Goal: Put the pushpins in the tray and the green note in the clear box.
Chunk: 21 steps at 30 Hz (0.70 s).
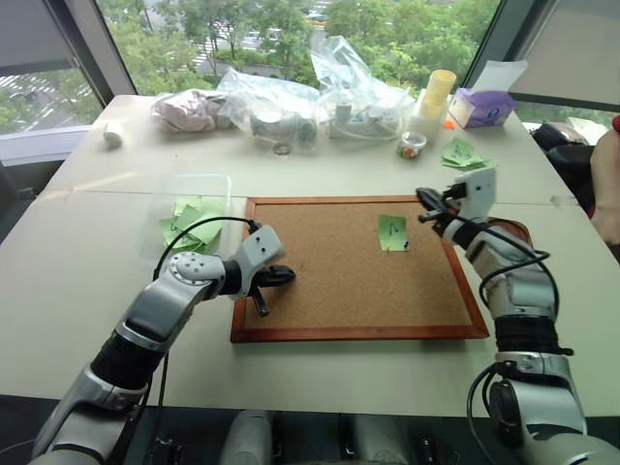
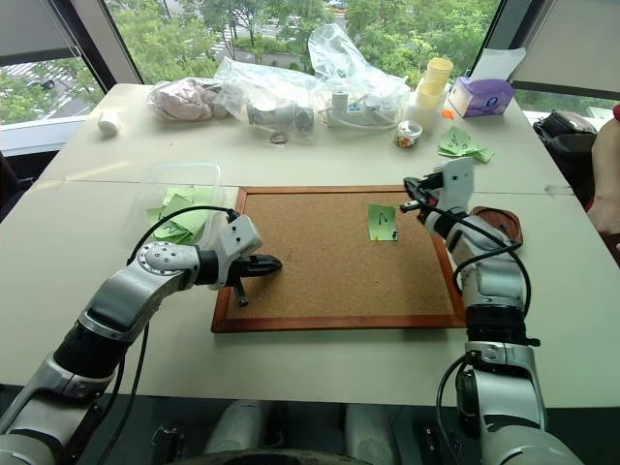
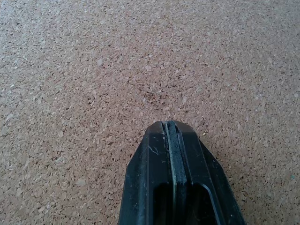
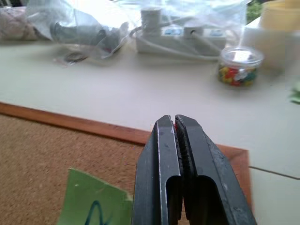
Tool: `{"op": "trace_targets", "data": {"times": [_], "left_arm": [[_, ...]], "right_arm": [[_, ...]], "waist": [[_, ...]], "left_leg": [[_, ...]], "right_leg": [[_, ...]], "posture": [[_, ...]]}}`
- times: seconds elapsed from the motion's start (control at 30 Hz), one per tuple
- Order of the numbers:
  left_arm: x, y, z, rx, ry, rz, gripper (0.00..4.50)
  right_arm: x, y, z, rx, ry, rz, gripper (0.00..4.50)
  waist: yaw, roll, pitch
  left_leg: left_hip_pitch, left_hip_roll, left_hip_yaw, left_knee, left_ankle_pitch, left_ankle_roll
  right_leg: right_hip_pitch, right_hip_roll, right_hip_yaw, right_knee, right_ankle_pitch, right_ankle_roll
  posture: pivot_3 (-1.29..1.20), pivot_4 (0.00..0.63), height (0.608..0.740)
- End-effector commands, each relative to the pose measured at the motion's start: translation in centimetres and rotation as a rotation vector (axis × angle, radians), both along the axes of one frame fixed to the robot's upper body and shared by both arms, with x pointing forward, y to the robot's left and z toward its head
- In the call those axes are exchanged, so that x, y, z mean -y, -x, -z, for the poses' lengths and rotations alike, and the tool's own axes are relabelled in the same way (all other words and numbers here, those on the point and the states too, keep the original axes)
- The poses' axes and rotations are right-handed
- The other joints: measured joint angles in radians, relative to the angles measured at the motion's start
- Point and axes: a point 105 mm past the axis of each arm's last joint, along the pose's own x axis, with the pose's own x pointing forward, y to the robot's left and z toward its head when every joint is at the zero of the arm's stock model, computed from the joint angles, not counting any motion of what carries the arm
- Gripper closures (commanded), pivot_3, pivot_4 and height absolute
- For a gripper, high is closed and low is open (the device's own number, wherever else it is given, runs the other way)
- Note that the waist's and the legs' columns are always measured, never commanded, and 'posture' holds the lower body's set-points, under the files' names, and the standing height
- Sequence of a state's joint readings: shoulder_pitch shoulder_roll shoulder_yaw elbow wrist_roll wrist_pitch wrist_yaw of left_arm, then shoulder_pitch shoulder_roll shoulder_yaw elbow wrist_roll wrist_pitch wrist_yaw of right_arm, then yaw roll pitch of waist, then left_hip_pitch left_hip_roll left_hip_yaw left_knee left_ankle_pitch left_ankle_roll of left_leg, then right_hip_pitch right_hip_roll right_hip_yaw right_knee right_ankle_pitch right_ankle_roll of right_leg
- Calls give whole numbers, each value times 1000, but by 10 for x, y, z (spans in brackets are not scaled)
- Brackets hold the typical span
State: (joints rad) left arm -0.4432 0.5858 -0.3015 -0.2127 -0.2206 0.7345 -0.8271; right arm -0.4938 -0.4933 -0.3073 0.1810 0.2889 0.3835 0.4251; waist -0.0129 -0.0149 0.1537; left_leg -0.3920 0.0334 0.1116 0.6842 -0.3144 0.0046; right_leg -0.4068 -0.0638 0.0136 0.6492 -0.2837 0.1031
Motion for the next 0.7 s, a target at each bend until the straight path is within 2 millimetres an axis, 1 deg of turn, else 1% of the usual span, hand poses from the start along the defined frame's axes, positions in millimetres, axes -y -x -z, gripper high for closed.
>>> {"op": "trace_targets", "data": {"times": [0.03,0.17,0.23,0.33,0.53,0.63,0.7], "left_arm": [[0,7,18,-70,-39,12,4500],[2,7,17,-67,-37,18,4500],[3,7,17,-66,-37,21,4500],[3,6,16,-66,-37,24,4500],[4,5,15,-61,-37,20,4500],[4,6,15,-61,-36,19,4500],[4,6,15,-62,-36,17,4500]], "right_arm": [[34,16,-8,10,20,150,4471],[60,26,9,-59,66,279,4471],[68,27,16,-84,74,315,4471],[72,25,21,-100,79,334,4471],[89,22,36,-150,93,411,4471],[92,22,39,-158,85,424,3603],[94,22,38,-153,87,437,2720]], "waist": [[-1,0,0],[-3,3,-2],[-4,4,-2],[-3,5,-3],[-1,5,-3],[-1,5,-3],[-1,5,-3]], "left_leg": [[0,0,0,0,0,0],[1,0,0,0,0,0],[1,0,0,0,0,0],[1,0,0,0,0,0],[1,0,1,0,0,0],[1,0,1,0,0,0],[1,0,1,0,0,0]], "right_leg": [[0,0,0,0,0,0],[1,0,1,0,0,0],[1,1,2,0,0,0],[1,1,2,0,0,0],[1,2,1,0,0,0],[1,2,1,0,0,0],[1,2,1,0,0,0]], "posture": [[0,150,738],[0,150,738],[0,150,738],[0,150,738],[0,150,738],[0,150,738],[0,150,738]]}}
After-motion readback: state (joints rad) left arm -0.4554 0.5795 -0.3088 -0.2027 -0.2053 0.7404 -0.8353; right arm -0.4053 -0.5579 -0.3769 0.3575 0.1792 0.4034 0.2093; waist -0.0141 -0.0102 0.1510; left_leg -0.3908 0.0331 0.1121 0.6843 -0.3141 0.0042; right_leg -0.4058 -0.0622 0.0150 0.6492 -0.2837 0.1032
